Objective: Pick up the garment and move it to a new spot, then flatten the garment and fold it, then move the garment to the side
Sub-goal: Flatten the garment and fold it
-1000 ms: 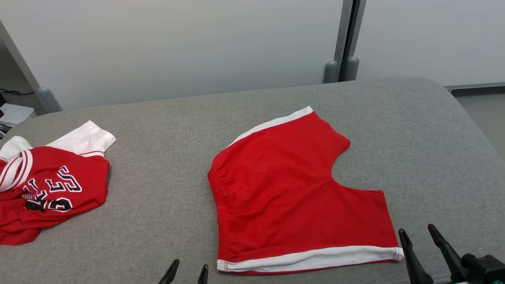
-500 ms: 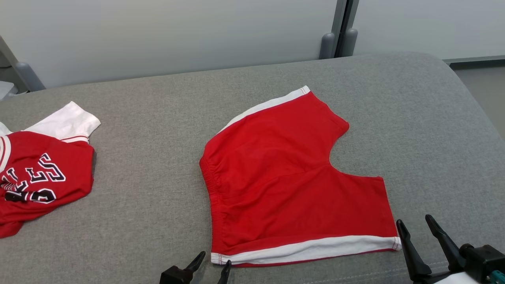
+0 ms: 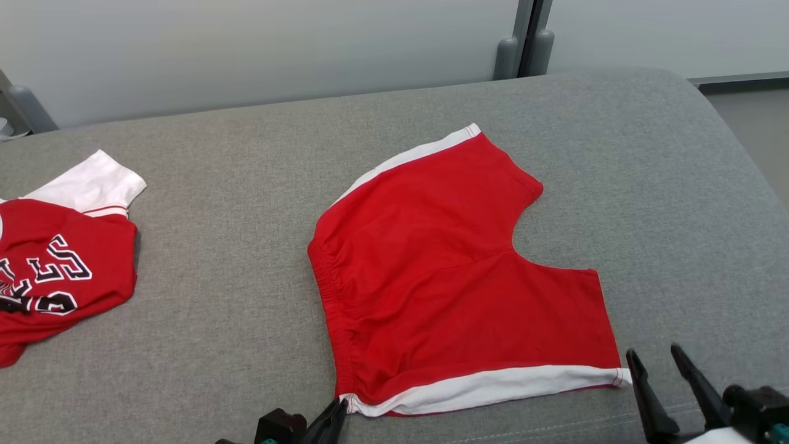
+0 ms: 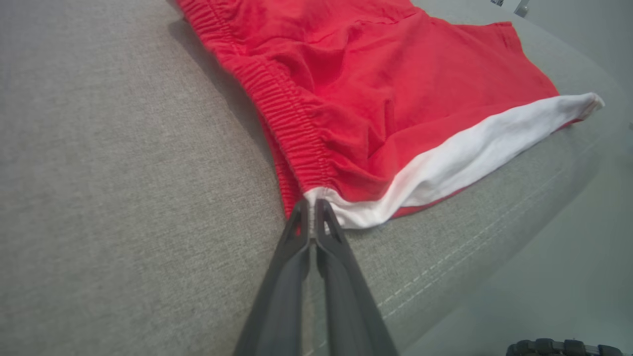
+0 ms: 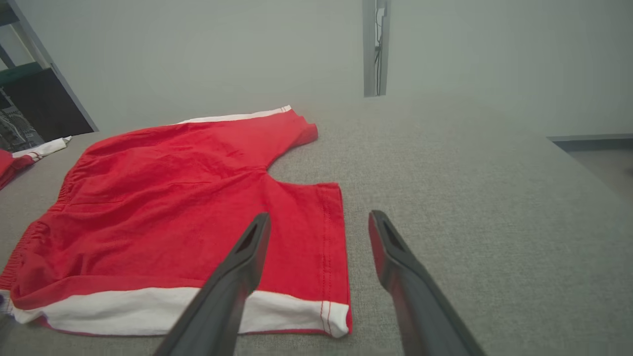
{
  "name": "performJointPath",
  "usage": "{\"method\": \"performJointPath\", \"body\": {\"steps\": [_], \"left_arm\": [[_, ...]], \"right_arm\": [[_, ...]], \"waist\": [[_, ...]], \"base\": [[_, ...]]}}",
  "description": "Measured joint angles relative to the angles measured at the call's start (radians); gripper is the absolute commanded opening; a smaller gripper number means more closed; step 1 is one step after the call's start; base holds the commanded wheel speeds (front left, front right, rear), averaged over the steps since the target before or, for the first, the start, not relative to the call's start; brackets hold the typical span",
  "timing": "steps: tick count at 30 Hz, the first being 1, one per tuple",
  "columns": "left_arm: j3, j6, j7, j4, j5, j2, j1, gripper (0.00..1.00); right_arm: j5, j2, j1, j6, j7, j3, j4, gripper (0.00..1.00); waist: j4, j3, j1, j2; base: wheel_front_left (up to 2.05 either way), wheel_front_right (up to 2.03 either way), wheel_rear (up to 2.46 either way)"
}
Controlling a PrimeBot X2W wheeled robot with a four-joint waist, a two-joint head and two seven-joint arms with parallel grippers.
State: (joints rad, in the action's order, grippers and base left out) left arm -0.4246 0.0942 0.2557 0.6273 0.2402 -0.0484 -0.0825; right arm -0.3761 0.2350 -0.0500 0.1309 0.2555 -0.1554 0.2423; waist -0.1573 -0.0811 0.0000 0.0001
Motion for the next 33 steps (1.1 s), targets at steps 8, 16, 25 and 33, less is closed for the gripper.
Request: {"method": "performJointPath", "body": {"steps": [8, 16, 25, 33], "left_arm": [[0.011, 0.003, 0.000, -0.025, -0.003, 0.001, -0.005, 0.00], [0.033, 0.010, 0.000, -0.039, -0.021, 0.001, -0.015, 0.00], [0.050, 0.010, 0.000, -0.060, -0.029, 0.001, -0.016, 0.00], [0.051, 0.011, 0.000, -0.062, -0.030, 0.001, -0.013, 0.00]], "right_arm": [[-0.207, 0.017, 0.085, 0.000, 0.000, -0.116, 0.270, 1.00], [-0.305, 0.043, 0.181, 0.000, 0.000, -0.202, 0.386, 0.38], [-0.337, 0.042, 0.179, 0.000, 0.000, -0.231, 0.411, 0.38], [-0.335, 0.031, 0.137, 0.000, 0.000, -0.215, 0.401, 1.00]], "waist": [[0.019, -0.025, 0.0000, 0.0000], [0.045, -0.037, 0.0000, 0.0000], [0.049, -0.026, 0.0000, 0.0000], [0.042, -0.011, 0.0000, 0.0000]], "base": [[0.00, 0.00, 0.00], [0.00, 0.00, 0.00], [0.00, 0.00, 0.00], [0.00, 0.00, 0.00]]}}
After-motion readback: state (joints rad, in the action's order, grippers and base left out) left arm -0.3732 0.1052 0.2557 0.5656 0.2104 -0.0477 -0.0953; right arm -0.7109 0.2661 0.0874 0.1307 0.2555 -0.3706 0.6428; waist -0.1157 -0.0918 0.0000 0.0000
